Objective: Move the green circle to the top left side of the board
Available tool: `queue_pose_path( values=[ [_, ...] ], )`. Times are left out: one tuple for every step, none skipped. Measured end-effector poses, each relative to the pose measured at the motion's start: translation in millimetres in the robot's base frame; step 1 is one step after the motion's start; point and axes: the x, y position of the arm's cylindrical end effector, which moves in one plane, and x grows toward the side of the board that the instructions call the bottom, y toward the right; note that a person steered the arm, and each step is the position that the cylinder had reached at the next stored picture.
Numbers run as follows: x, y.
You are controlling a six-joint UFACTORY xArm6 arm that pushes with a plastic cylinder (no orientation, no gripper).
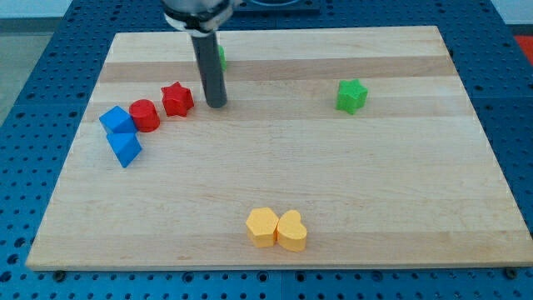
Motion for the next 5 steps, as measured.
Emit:
queue_pose_path(
  values=[
    [-7.9, 30.1],
    [-55.1, 23.6],
    [-62.7, 21.3],
    [-67.2, 21.3],
    [-82.2, 21.1]
  ],
)
